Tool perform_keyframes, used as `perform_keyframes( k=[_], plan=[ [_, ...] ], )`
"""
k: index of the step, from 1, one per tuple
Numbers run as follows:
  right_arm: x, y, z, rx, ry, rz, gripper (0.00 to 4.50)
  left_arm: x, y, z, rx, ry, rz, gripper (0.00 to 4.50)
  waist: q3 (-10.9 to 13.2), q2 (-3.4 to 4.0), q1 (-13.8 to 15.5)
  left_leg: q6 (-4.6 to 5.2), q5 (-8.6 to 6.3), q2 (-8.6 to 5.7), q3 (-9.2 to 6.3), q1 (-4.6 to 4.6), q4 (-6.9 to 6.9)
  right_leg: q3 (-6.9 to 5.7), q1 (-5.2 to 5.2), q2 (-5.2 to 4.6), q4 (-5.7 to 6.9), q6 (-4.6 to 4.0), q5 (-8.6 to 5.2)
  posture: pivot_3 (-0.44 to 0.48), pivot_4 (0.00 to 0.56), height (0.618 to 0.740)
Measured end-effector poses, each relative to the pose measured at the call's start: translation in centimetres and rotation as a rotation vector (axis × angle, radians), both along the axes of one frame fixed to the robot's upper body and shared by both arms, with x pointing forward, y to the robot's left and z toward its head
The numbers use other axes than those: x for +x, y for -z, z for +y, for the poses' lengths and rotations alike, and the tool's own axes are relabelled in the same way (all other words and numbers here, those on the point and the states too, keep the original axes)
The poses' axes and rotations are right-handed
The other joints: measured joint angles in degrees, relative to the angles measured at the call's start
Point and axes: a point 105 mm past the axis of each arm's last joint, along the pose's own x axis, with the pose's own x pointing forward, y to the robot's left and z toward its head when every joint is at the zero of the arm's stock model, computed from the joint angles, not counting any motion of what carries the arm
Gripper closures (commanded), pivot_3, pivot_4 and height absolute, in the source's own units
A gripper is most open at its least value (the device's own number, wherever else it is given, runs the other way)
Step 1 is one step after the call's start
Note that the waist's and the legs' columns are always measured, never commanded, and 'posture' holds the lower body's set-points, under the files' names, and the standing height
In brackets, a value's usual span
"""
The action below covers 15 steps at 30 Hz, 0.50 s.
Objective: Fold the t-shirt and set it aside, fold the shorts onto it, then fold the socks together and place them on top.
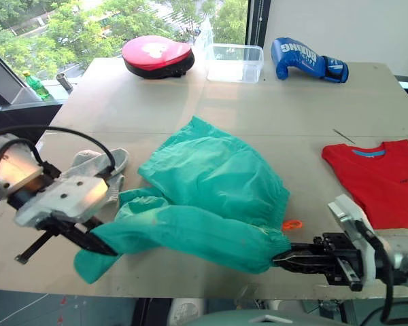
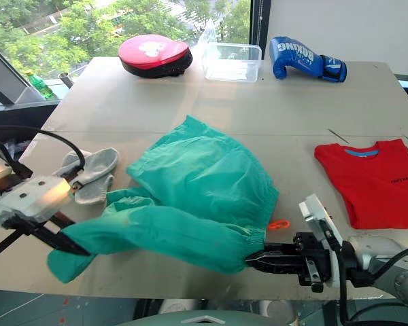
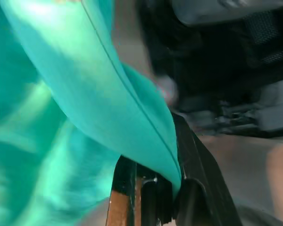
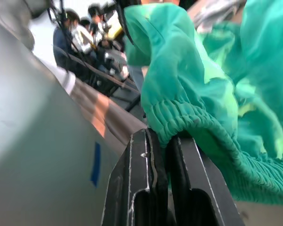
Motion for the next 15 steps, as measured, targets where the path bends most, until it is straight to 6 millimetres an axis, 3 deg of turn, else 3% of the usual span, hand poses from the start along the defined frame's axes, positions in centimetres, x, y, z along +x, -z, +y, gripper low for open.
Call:
perform_keyframes(
  k=[2,3,5,7,8,10,11,15],
  plan=[
    [1.1,-0.2,-0.5,0.014,0.077,-0.017,4.50,3.0,-1.8,-1.1,-0.094,0.022,-0.197,4.43,-0.1,0.03,0.9,0.02,0.00,-0.02,-0.07,-0.02,0.02,-0.11,0.02,0.05,0.00,0.01,0.01,0.000,0.150,0.731],
    [2.1,-0.2,-1.2,0.017,0.151,-0.026,4.50,6.0,-3.1,-2.1,-0.139,0.033,-0.327,4.43,-0.1,-0.01,1.8,0.02,0.00,-0.03,-0.21,-0.07,0.15,-0.22,0.09,0.09,-0.01,0.10,0.08,0.000,0.150,0.731],
    [3.4,-0.1,-2.1,0.009,0.243,-0.036,4.50,9.6,-3.8,-3.2,-0.137,0.027,-0.426,4.43,-0.2,-0.25,2.1,0.02,0.00,-0.06,-0.17,-0.10,0.22,-0.13,0.10,0.09,-0.04,-0.03,0.33,0.000,0.150,0.731],
    [3.9,0.1,-2.4,0.004,0.274,-0.037,4.50,10.7,-3.9,-3.5,-0.128,0.021,-0.452,4.43,-0.3,-0.40,2.1,0.02,0.00,-0.07,-0.18,-0.16,0.22,-0.12,0.08,0.08,-0.10,-0.04,0.34,0.000,0.150,0.731],
    [4.7,0.4,-2.9,-0.008,0.340,-0.038,4.50,13.3,-4.4,-4.8,-0.114,0.041,-0.524,4.43,-0.3,-0.48,1.7,0.07,-0.03,-0.05,-0.18,-0.24,0.17,-0.13,0.04,0.07,-0.25,-0.05,0.34,0.000,0.150,0.731],
    [5.7,0.8,-3.5,-0.032,0.402,-0.049,4.50,15.1,-4.6,-5.8,-0.090,0.054,-0.589,4.43,-0.3,-0.47,1.2,0.18,-0.09,-0.05,-0.18,-0.33,0.15,-0.12,-0.01,0.07,-0.33,-0.05,0.34,0.000,0.150,0.731],
    [6.7,1.4,-3.9,-0.061,0.452,-0.054,4.50,16.8,-4.3,-7.0,-0.076,0.062,-0.639,4.43,-0.3,-0.48,1.0,0.21,-0.11,-0.05,-0.19,-0.44,0.15,-0.14,-0.11,0.06,-0.37,-0.04,0.34,0.000,0.150,0.731],
    [8.7,2.3,-4.6,-0.095,0.560,-0.042,4.50,19.2,-2.4,-9.2,-0.060,0.057,-0.684,4.43,-0.3,-0.47,0.3,0.23,-0.12,-0.07,-0.22,-0.85,0.17,-0.15,-0.54,0.05,-0.26,-0.04,0.36,0.000,0.150,0.731]
  ],
)
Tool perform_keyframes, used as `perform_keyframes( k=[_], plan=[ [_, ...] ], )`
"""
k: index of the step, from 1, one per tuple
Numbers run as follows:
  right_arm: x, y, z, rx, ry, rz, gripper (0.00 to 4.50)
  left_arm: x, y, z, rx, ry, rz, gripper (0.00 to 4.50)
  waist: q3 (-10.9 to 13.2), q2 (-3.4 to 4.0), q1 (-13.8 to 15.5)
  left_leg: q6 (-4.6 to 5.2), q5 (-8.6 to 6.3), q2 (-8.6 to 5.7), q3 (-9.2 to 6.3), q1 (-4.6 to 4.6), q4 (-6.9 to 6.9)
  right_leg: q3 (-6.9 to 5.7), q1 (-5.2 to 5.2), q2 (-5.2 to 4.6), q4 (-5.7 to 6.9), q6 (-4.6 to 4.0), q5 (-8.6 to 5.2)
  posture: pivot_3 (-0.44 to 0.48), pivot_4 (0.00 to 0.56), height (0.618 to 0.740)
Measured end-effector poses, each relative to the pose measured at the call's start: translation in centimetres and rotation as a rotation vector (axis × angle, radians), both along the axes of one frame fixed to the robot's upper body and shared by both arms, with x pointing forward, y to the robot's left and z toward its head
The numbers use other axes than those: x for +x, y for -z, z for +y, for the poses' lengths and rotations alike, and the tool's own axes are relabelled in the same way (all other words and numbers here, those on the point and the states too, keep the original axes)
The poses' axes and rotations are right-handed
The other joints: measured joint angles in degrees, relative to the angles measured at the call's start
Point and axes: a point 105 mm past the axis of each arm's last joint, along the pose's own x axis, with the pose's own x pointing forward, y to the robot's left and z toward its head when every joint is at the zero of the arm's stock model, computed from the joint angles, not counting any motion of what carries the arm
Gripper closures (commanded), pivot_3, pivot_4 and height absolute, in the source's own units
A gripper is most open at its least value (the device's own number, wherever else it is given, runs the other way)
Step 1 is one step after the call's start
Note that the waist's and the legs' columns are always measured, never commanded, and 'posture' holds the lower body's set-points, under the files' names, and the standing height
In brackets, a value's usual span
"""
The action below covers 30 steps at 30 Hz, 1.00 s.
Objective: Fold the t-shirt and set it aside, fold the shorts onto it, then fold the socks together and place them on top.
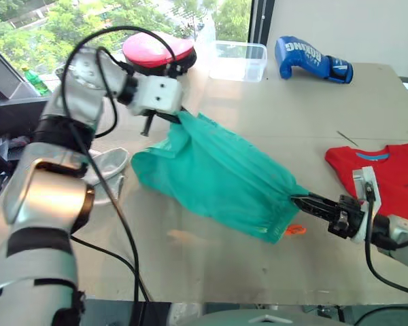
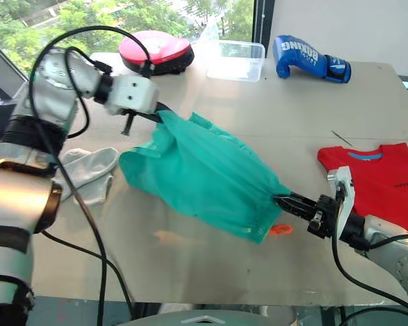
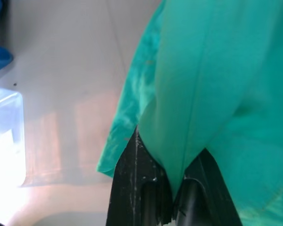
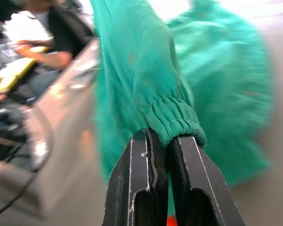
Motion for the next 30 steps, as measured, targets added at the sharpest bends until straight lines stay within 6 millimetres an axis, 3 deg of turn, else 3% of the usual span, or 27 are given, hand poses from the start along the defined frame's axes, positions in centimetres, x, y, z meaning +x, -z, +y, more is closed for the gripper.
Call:
perform_keyframes(
  k=[1,6,9,12,16,17,19,24,29,30],
  plan=[
    [0.9,0.1,-0.2,-0.012,0.035,0.000,4.50,0.7,1.2,-1.2,0.009,-0.004,-0.004,4.43,0.0,0.00,0.0,0.00,0.00,-0.01,0.01,-0.11,0.00,0.02,-0.12,0.00,0.03,0.00,0.00,0.000,0.150,0.731],
    [2.3,1.1,-0.5,-0.074,0.112,0.016,4.50,2.4,4.0,-1.5,0.092,-0.088,-0.034,4.43,0.0,0.00,-0.8,0.01,-0.01,-0.01,-0.03,-0.12,-0.07,-0.01,-0.17,0.00,0.10,0.00,0.00,0.000,0.150,0.731],
    [2.9,1.6,-1.1,-0.120,0.162,0.012,3.53,3.7,4.6,-2.5,0.091,-0.151,-0.109,3.57,0.0,0.00,-0.8,0.01,-0.01,-0.06,-0.03,-0.12,-0.03,0.00,-0.17,-0.05,0.14,0.02,0.00,0.000,0.150,0.731],
    [3.3,1.5,-1.7,-0.148,0.202,-0.021,2.14,4.7,4.5,-2.8,0.063,-0.207,-0.187,2.23,0.0,0.00,-0.8,0.01,-0.01,-0.06,-0.03,-0.12,-0.02,0.00,-0.17,-0.06,0.18,0.02,0.00,0.000,0.150,0.731],
    [4.4,1.0,-4.0,-0.226,0.325,-0.117,0.21,5.8,3.0,-3.0,0.001,-0.267,-0.299,0.37,0.0,0.00,-0.9,0.01,0.00,-0.07,-0.03,-0.10,-0.01,0.00,-0.17,-0.06,0.23,0.02,0.00,0.000,0.150,0.731],
    [4.8,0.7,-4.9,-0.261,0.370,-0.155,0.00,6.0,2.6,-2.9,-0.015,-0.280,-0.317,0.08,0.0,0.00,-0.9,0.01,0.00,-0.07,-0.03,-0.09,-0.01,0.00,-0.18,-0.06,0.23,0.02,0.00,0.000,0.150,0.731],
    [5.6,0.0,-6.3,-0.305,0.448,-0.223,0.00,6.2,1.9,-2.5,-0.026,-0.299,-0.340,0.08,0.0,0.00,-1.1,0.01,0.00,-0.07,-0.02,-0.05,-0.02,0.01,-0.18,-0.05,0.27,0.02,0.00,0.000,0.150,0.731],
    [5.6,-1.6,-6.8,-0.269,0.479,-0.306,0.00,6.3,1.2,-1.6,-0.092,-0.347,-0.314,0.08,0.0,0.01,-1.1,0.00,0.00,-0.08,-0.02,-0.07,-0.02,0.00,-0.22,-0.06,0.38,0.01,0.00,0.000,0.150,0.731],
    [2.0,-4.2,-2.5,-0.080,0.217,-0.317,0.00,5.4,-0.2,-1.7,-0.261,-0.331,-0.175,0.08,0.0,0.03,-1.2,0.00,0.00,-0.07,-0.06,-0.07,-0.02,-0.02,-0.21,-0.06,0.42,0.00,-0.01,0.000,0.150,0.731],
    [0.5,-4.7,-0.9,-0.023,0.111,-0.295,0.00,4.8,-1.0,-2.1,-0.330,-0.299,-0.111,0.08,0.0,0.03,-1.1,0.00,0.00,-0.08,-0.04,-0.08,0.01,-0.01,-0.20,-0.08,0.45,0.01,-0.01,0.000,0.150,0.731]
  ],
)
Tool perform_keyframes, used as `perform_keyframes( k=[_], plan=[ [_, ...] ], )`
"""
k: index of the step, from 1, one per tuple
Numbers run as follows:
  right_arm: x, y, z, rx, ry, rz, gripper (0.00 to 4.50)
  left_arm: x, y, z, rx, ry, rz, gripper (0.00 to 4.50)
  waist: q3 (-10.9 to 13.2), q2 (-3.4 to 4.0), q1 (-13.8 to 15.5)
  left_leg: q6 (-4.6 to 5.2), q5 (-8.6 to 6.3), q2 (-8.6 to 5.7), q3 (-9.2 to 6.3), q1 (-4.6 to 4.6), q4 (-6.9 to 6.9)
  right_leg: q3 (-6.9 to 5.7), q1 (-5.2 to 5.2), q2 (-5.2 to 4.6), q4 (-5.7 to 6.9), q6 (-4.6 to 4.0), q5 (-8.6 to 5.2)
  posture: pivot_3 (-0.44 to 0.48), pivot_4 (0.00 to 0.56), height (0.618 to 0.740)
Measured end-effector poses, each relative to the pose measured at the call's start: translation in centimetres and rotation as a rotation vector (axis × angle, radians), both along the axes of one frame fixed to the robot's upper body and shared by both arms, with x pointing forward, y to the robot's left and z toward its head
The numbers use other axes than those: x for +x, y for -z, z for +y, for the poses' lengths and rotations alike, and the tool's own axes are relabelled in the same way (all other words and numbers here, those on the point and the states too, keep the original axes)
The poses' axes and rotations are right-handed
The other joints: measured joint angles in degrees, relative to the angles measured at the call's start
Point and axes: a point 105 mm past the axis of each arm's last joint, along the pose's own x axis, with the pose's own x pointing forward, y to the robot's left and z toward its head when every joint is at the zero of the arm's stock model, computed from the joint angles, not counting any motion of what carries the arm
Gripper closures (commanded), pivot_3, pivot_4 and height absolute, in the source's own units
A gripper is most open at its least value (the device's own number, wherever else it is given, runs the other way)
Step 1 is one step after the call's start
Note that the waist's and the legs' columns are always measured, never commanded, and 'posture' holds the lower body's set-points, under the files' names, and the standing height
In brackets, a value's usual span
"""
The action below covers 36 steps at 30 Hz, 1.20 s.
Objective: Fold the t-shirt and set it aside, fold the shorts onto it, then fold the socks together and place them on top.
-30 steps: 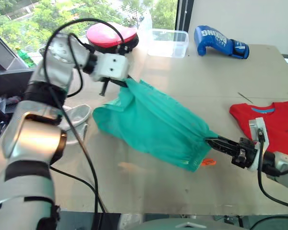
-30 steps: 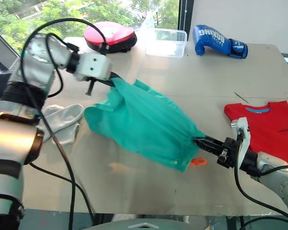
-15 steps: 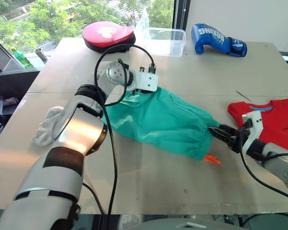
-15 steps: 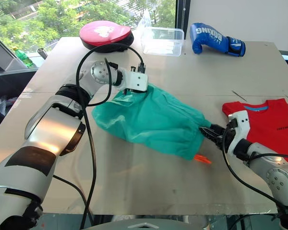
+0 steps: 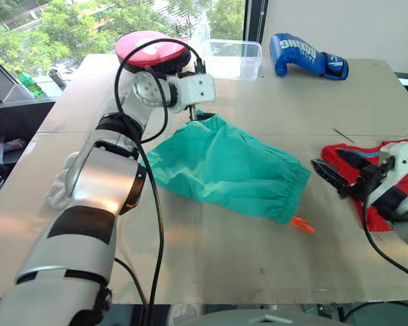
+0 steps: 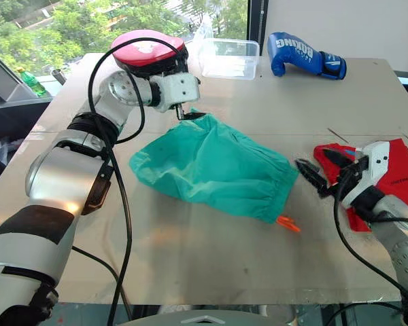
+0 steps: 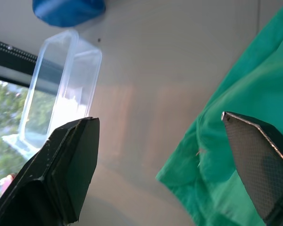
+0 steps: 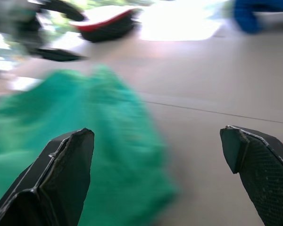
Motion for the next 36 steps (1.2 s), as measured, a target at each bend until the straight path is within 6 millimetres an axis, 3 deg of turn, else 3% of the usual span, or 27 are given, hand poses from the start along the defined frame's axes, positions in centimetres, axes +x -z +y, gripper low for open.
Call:
perform_keyframes(
  k=[3,6,8,10,11,16,20,24,28,32,36],
  plan=[
    [-1.7,0.1,1.8,0.024,-0.129,0.061,0.00,-0.9,-1.0,-0.4,-0.108,0.073,0.080,0.08,0.0,0.00,0.0,0.00,0.00,-0.02,0.00,0.03,0.03,0.00,0.01,-0.02,0.08,0.00,0.00,0.000,0.150,0.731],
    [-4.3,1.1,4.8,0.043,-0.331,0.181,0.00,-2.7,-1.2,-1.6,-0.164,0.228,0.205,0.08,0.0,0.03,0.0,0.00,0.00,-0.02,-0.01,0.09,0.04,0.01,0.02,-0.01,0.18,-0.01,-0.01,0.000,0.150,0.731],
    [-5.9,3.3,6.1,0.010,-0.428,0.314,0.00,-4.0,1.1,-1.7,-0.136,0.301,0.314,0.08,-0.1,0.10,-0.1,0.00,0.01,-0.01,0.00,0.11,0.04,0.02,0.01,-0.01,0.22,-0.02,-0.01,0.000,0.150,0.731],
    [-6.3,4.2,6.4,0.003,-0.447,0.359,0.00,-4.3,3.0,-1.4,-0.126,0.304,0.379,0.08,-0.1,0.10,-0.2,0.01,0.01,0.00,-0.01,0.14,0.06,0.03,0.01,0.01,0.26,-0.02,-0.01,0.000,0.150,0.731],
    [-6.1,5.6,6.4,-0.018,-0.435,0.404,0.00,-4.7,4.7,-1.2,-0.119,0.297,0.429,0.08,-0.1,0.09,-0.3,0.01,0.01,0.00,-0.01,0.16,0.08,0.03,0.01,0.01,0.29,-0.02,-0.01,0.000,0.150,0.731],
    [-5.3,9.5,5.7,-0.090,-0.350,0.503,0.00,-5.4,8.9,0.5,-0.079,0.231,0.528,0.08,-0.1,0.09,0.0,0.01,0.01,0.00,-0.03,0.09,0.20,0.01,-0.02,0.01,0.32,-0.01,-0.01,0.000,0.150,0.731],
    [-5.0,9.7,5.9,-0.086,-0.322,0.480,0.00,-5.8,10.1,1.5,-0.082,0.190,0.565,0.08,-0.1,0.07,0.0,0.01,0.01,0.00,-0.04,0.09,0.24,0.00,-0.01,0.01,0.33,-0.01,-0.01,0.000,0.150,0.731],
    [-3.2,9.5,6.1,-0.018,-0.201,0.440,0.00,-6.3,11.1,2.7,-0.052,0.156,0.573,0.08,-0.1,0.06,0.0,0.00,0.01,0.00,-0.05,0.12,0.25,0.01,0.00,0.01,0.36,-0.01,-0.01,0.000,0.150,0.731],
    [-0.1,8.9,4.0,0.026,0.003,0.386,0.00,-7.3,12.9,3.5,-0.031,0.129,0.623,0.08,-0.1,0.06,0.1,0.00,0.01,0.00,-0.06,0.10,0.25,-0.01,0.00,0.01,0.36,-0.02,-0.01,0.000,0.150,0.731],
    [2.5,8.4,2.1,0.095,0.187,0.354,0.00,-7.6,12.6,3.4,-0.030,0.121,0.624,0.08,-0.1,0.07,0.2,0.00,0.01,0.00,-0.08,0.09,0.25,-0.02,0.00,0.01,0.36,-0.02,-0.01,0.000,0.150,0.731],
    [3.7,8.1,1.4,0.201,0.280,0.375,0.00,-7.8,12.3,2.6,-0.054,0.123,0.617,0.08,-0.1,0.08,0.1,0.00,0.01,0.01,-0.08,0.10,0.24,-0.03,-0.01,0.01,0.37,-0.02,-0.01,0.000,0.150,0.731]
  ],
)
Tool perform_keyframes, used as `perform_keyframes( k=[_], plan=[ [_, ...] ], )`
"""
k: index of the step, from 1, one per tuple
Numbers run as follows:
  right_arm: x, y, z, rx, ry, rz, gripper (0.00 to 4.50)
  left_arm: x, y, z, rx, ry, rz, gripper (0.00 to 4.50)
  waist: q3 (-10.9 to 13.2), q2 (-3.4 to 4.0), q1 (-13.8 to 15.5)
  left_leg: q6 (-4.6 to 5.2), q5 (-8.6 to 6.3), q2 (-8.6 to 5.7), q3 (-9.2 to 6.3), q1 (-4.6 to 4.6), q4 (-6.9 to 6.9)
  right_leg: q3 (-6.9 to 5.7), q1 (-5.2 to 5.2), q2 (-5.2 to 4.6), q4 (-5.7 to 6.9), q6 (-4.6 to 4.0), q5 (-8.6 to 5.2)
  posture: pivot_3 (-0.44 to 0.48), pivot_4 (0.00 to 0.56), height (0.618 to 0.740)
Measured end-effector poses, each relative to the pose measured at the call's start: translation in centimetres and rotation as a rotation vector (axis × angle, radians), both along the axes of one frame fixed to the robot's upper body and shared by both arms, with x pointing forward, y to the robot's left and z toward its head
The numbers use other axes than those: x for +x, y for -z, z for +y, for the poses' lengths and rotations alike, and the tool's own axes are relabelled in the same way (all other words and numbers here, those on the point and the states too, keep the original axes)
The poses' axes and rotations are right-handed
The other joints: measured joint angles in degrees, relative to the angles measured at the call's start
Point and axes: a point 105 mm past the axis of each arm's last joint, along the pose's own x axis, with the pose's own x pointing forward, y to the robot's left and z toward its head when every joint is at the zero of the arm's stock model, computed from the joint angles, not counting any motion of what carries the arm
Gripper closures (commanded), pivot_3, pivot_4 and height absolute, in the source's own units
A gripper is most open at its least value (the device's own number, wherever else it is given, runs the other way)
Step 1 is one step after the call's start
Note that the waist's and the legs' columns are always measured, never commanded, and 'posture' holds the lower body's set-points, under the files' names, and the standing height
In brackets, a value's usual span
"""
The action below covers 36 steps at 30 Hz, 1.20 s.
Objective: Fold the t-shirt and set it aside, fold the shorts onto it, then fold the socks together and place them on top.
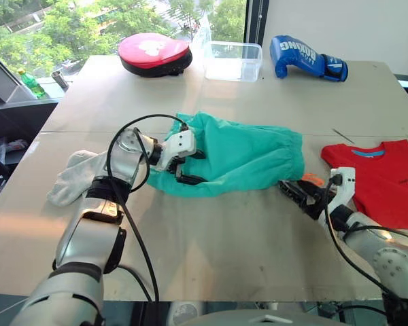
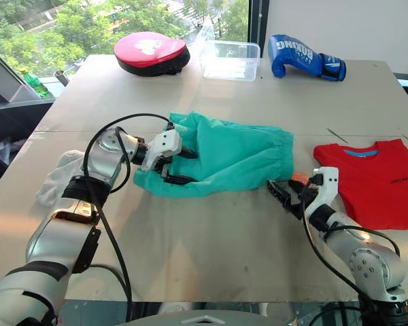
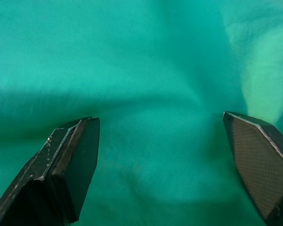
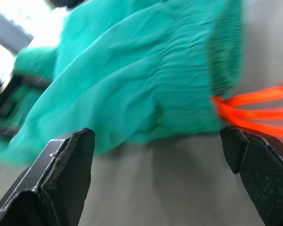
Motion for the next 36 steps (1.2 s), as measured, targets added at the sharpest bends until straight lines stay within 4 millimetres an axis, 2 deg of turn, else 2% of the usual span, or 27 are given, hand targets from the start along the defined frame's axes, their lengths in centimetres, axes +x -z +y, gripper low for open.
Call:
perform_keyframes(
  k=[5,9,14,16,20,21,22,23,28,31,36],
  plan=[
    [0.0,0.0,0.5,0.148,0.053,0.070,0.00,-0.3,-0.1,-0.8,-0.024,-0.009,-0.006,0.08,0.0,0.02,-0.1,0.00,0.00,0.01,0.00,0.02,-0.01,0.00,0.01,0.00,0.00,0.00,0.00,0.000,0.150,0.731],
    [0.0,-0.2,1.1,0.333,0.106,0.140,0.00,-0.5,0.3,-0.8,-0.038,-0.032,0.010,0.08,0.0,0.04,-0.3,0.00,0.00,0.04,0.00,0.03,-0.04,0.01,0.00,0.02,0.01,-0.01,0.00,0.000,0.150,0.731],
    [1.5,-0.8,1.9,0.495,0.173,0.202,0.00,-0.4,0.2,-1.0,-0.049,-0.042,0.007,0.08,0.0,0.05,-0.3,0.00,0.00,0.04,0.01,0.05,-0.05,0.01,0.00,0.02,0.01,-0.01,0.00,0.000,0.150,0.731],
    [2.2,-0.9,2.1,0.512,0.190,0.216,0.00,-0.4,0.2,-1.1,-0.047,-0.040,0.005,0.08,0.0,0.06,-0.3,0.00,0.00,0.04,0.01,0.04,-0.05,0.01,0.00,0.02,0.00,-0.01,0.00,0.000,0.150,0.731],
    [3.4,-1.1,2.4,0.417,0.226,0.207,0.00,-0.4,0.2,-1.2,-0.047,-0.039,0.002,0.08,-0.1,0.07,-0.3,0.00,0.00,0.04,0.02,0.05,-0.05,0.01,0.00,0.02,0.00,-0.01,0.00,0.000,0.150,0.731],
    [3.6,-1.1,2.4,0.389,0.234,0.201,0.58,-0.3,0.2,-1.2,-0.047,-0.041,0.001,0.00,-0.1,0.07,-0.3,0.00,0.00,0.04,0.02,0.05,-0.05,0.01,0.00,0.02,0.00,-0.01,0.00,0.000,0.150,0.731],
    [3.7,-1.0,2.4,0.376,0.239,0.202,0.73,-0.3,0.2,-1.2,-0.047,-0.041,0.001,0.00,-0.1,0.07,-0.3,0.00,0.00,0.03,0.02,0.05,-0.05,0.02,0.00,0.02,0.00,-0.01,0.00,0.000,0.150,0.731],
    [3.8,-0.6,2.3,0.335,0.263,0.206,1.10,-0.3,0.3,-1.1,-0.046,-0.042,0.000,0.00,-0.1,0.07,-0.2,0.00,0.00,0.03,0.02,0.05,-0.05,0.02,0.00,0.02,0.00,-0.01,0.00,0.000,0.150,0.731],
    [4.2,0.3,1.6,0.247,0.329,0.216,3.44,-0.3,0.3,-1.1,-0.046,-0.042,-0.007,0.00,-0.1,0.07,-0.1,0.00,0.00,0.02,0.02,0.04,-0.05,0.02,0.00,0.02,-0.01,-0.01,0.00,0.000,0.150,0.731],
    [4.4,-0.1,1.4,0.210,0.336,0.193,4.48,-0.4,0.3,-1.1,-0.046,-0.041,-0.010,0.00,-0.1,0.07,-0.1,0.00,0.00,0.02,0.02,0.03,-0.05,0.02,0.00,0.02,-0.02,-0.01,0.00,0.000,0.150,0.731],
    [4.2,-0.1,0.1,0.056,0.350,0.151,4.48,-0.4,0.6,-1.1,-0.046,-0.045,-0.008,0.00,-0.1,0.09,-0.1,0.00,0.00,0.00,0.02,0.01,-0.05,0.02,-0.01,0.00,-0.04,-0.01,0.00,0.000,0.150,0.731]
  ],
)
